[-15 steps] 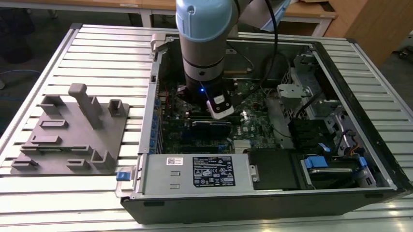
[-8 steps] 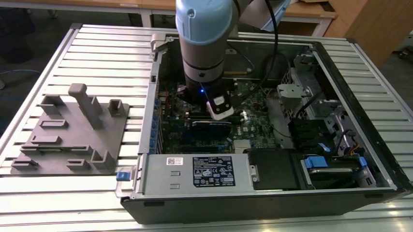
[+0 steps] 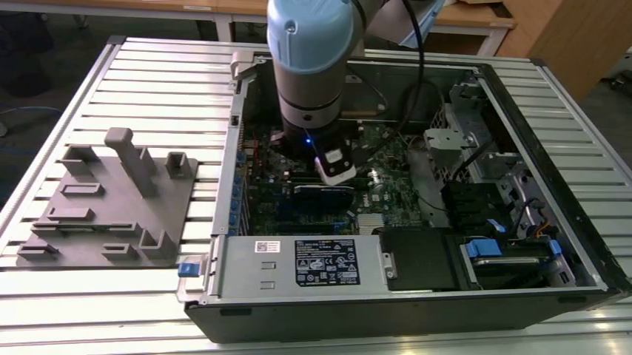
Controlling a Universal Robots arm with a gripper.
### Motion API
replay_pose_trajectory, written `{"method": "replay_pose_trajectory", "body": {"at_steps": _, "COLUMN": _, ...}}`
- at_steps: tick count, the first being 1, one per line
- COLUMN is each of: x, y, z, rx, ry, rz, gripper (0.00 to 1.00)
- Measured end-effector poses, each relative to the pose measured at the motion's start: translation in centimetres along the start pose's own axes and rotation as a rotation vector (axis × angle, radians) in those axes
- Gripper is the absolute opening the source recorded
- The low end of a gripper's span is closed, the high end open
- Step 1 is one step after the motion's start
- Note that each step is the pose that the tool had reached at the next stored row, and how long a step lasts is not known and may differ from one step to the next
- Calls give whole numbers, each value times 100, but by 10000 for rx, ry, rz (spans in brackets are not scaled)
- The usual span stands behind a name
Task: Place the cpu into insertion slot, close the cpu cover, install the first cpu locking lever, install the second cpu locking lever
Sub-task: 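Install the second cpu locking lever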
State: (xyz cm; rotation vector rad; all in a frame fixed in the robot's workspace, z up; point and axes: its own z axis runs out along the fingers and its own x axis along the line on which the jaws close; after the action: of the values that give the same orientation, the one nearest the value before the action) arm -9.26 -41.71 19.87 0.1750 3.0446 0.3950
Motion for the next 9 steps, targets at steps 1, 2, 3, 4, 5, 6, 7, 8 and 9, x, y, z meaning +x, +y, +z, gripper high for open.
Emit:
{"method": "replay_pose_trajectory", "body": {"at_steps": 1, "x": 7, "y": -2, "z": 4, "rx": -24, "ry": -1, "rz": 1, "gripper": 10}}
{"method": "replay_pose_trajectory", "body": {"at_steps": 2, "x": 15, "y": -5, "z": 8, "rx": -41, "ry": -3, "rz": 1, "gripper": 10}}
{"method": "replay_pose_trajectory", "body": {"at_steps": 3, "x": 23, "y": -6, "z": 13, "rx": -56, "ry": -7, "rz": 1, "gripper": 10}}
{"method": "replay_pose_trajectory", "body": {"at_steps": 4, "x": 30, "y": -8, "z": 15, "rx": -78, "ry": -8, "rz": 2, "gripper": 10}}
{"method": "replay_pose_trajectory", "body": {"at_steps": 5, "x": 35, "y": -10, "z": 19, "rx": -108, "ry": -9, "rz": 4, "gripper": 10}}
{"method": "replay_pose_trajectory", "body": {"at_steps": 6, "x": 37, "y": -12, "z": 26, "rx": -137, "ry": -9, "rz": 3, "gripper": 10}}
{"method": "replay_pose_trajectory", "body": {"at_steps": 7, "x": 38, "y": -13, "z": 31, "rx": -151, "ry": -10, "rz": 4, "gripper": 10}}
{"method": "replay_pose_trajectory", "body": {"at_steps": 8, "x": 39, "y": -14, "z": 35, "rx": -161, "ry": -10, "rz": 5, "gripper": 10}}
{"method": "replay_pose_trajectory", "body": {"at_steps": 9, "x": 39, "y": -14, "z": 36, "rx": -165, "ry": -9, "rz": 6, "gripper": 10}}
